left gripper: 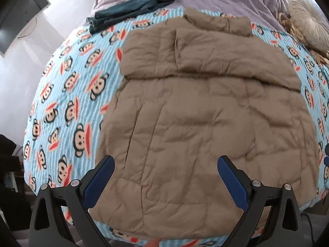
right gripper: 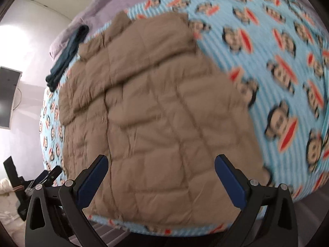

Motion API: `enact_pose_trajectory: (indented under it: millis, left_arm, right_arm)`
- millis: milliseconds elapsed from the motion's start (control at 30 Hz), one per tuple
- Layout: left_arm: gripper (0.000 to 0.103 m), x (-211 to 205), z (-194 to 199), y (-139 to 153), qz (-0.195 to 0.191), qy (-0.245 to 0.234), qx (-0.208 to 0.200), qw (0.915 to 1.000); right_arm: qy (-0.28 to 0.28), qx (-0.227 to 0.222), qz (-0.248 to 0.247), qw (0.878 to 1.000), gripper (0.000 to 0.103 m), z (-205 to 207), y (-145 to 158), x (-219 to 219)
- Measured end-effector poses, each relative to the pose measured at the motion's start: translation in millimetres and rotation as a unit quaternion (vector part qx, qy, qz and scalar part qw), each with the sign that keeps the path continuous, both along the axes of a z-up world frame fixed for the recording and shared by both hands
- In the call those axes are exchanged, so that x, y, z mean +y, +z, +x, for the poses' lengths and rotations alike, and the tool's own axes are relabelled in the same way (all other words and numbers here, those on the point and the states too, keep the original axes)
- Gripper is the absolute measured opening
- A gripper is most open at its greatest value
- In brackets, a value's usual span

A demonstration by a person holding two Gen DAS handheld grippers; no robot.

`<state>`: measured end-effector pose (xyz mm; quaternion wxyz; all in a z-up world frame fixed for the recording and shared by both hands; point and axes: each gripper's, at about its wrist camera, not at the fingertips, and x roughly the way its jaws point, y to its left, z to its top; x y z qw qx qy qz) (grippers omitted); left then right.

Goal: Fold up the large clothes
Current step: 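Grasp the jacket hem with both tools and lift it toward the collar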

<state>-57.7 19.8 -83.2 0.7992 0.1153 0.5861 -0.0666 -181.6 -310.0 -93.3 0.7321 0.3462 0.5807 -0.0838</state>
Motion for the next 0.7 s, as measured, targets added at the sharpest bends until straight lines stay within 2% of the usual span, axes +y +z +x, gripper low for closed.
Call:
enact_pose_trajectory:
  millis: [100, 333, 500, 600, 700]
  left_arm:
    - [0.1, 16, -8, -9, -0.003, -0.001, 0.017, 0.9998]
    - [0.1, 44, -29, -21, -0.012, -0.022, 0.035, 0.9991]
    - [0.1, 91, -42, -23, -0.092, 0.01, 0.057, 0.9941]
    - [0.1, 126, -49, -29, -0.131, 0.049, 0.076, 0.9872]
    - [0.1, 161, -56, -32, -0.176, 0.092, 0.083, 0.9765]
  right_arm:
    - [-0.029, 0.016, 0.013, 0.999, 0.103, -17, -7, 8]
    - [-0.116, 0.012, 0.052, 0.992, 0.103, -57, -18, 11]
    - [-0.164, 0.005, 0.081, 0.983, 0.103, -86, -23, 16]
    - [-0.193, -0.002, 0.098, 0.976, 0.103, -103, -26, 16]
    - [-0.216, -0.008, 0.114, 0.97, 0.103, -119, -30, 16]
